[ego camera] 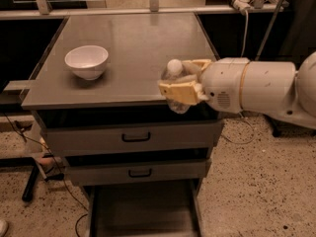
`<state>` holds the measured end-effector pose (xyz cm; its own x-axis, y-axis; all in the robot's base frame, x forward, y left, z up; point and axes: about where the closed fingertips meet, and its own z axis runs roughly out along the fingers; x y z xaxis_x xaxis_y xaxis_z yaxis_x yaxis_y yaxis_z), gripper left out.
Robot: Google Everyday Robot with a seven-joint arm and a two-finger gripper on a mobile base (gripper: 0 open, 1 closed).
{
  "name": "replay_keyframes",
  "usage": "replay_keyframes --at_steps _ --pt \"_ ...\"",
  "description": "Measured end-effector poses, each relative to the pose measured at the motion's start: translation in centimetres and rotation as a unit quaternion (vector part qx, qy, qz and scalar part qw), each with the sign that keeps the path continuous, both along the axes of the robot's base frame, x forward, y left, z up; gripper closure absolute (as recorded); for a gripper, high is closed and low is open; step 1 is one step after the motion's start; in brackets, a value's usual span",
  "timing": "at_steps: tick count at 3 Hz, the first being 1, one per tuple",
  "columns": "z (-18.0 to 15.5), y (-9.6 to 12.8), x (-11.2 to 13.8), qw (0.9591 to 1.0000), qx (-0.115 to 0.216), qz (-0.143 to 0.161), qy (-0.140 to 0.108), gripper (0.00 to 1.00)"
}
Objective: Pick blue plastic bottle from bottom drawer and place on counter
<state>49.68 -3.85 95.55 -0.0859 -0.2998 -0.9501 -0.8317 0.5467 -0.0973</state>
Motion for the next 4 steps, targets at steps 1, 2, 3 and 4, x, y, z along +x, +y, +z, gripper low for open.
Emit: replay_keyframes --at_steps 1,2,3,4 --pt "2.2 -0.2 3.0 0.9999 -0.014 -0.005 -0.003 1.0" --pt "2.2 0.3 2.8 0.9999 -0.014 -0.002 -0.004 1.0" --pt "3.3 1.0 3.7 0.9999 0.007 0.015 0.003 1.0" --pt "4.4 1.9 5.6 0.999 0.024 0.034 0.016 1.0"
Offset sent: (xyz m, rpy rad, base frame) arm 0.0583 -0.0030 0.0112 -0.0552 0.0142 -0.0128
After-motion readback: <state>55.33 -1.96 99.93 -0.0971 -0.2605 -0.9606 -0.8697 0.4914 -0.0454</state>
